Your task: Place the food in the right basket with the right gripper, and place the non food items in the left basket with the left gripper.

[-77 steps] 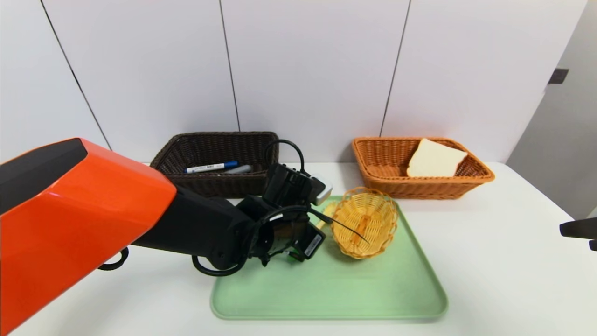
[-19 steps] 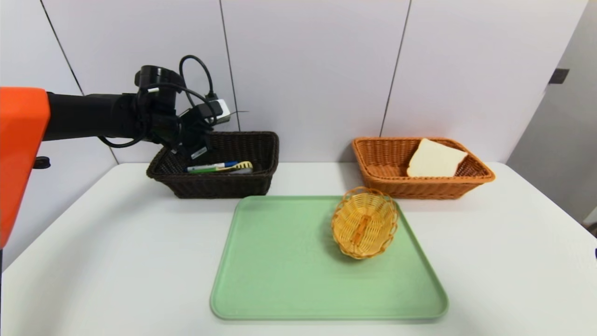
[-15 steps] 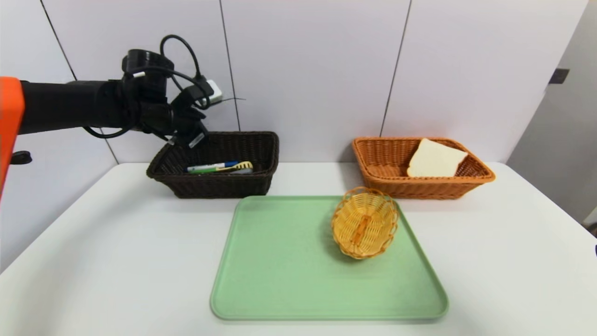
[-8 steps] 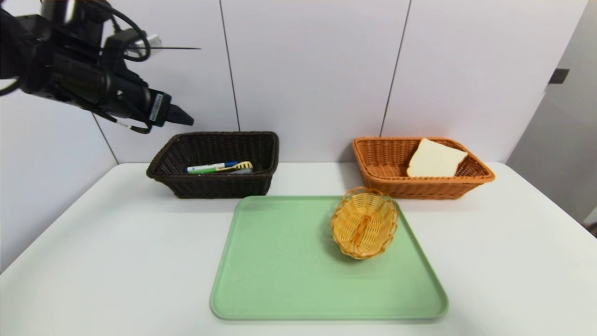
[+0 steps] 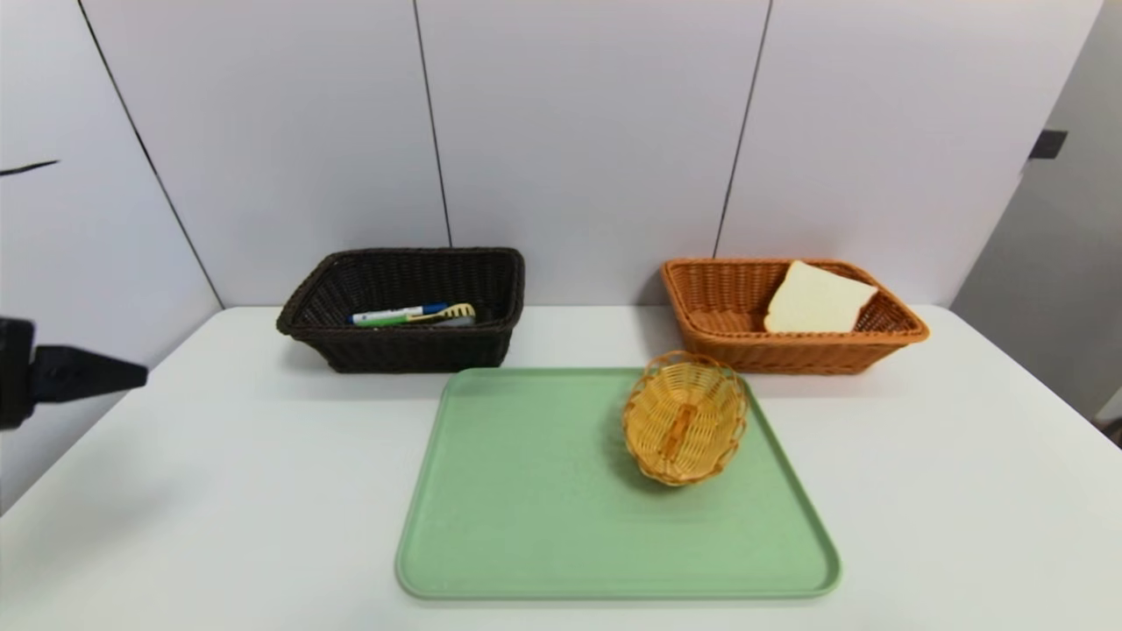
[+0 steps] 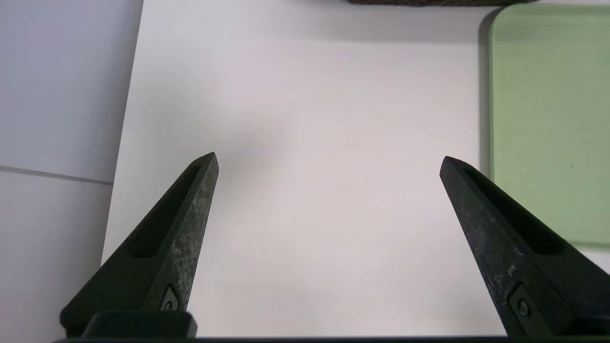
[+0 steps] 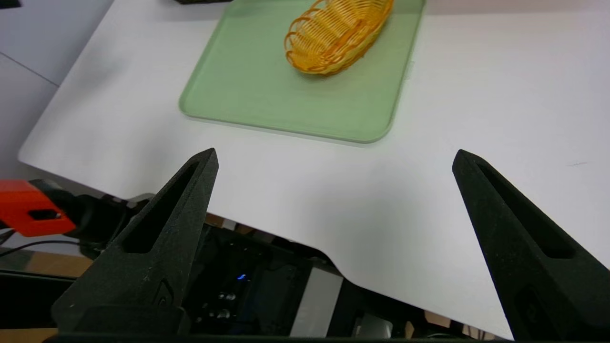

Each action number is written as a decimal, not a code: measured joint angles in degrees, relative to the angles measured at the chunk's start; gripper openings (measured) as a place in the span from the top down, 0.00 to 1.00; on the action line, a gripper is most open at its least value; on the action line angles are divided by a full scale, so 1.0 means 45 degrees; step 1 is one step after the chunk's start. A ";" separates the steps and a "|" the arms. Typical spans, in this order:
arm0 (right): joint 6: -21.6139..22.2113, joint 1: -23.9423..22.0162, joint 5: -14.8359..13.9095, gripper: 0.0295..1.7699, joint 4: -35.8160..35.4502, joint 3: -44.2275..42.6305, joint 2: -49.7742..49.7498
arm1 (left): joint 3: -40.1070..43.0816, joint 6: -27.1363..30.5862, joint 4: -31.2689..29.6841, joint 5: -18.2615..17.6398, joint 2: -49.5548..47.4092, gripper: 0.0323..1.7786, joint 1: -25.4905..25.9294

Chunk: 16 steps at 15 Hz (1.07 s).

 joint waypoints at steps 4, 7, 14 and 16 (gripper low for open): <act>-0.0360 -0.0412 -0.1807 0.04 0.0005 0.0685 -0.1709 | 0.2565 0.0471 0.0046 0.0829 -0.3589 0.06 -0.0011; -0.0417 -0.0694 -0.3254 0.04 0.0014 0.1344 -0.2782 | 0.3871 0.1262 0.0049 0.1159 -0.5659 0.06 0.0000; -0.0943 -0.0975 -0.3822 0.04 0.0412 0.2108 -0.4131 | 0.6583 0.2823 0.0030 0.1092 -0.9175 0.05 0.0872; -0.0962 -0.0983 -0.3806 0.04 0.0276 0.2384 -0.4345 | 0.7520 0.2980 -0.0043 0.1062 -1.0083 0.05 0.1140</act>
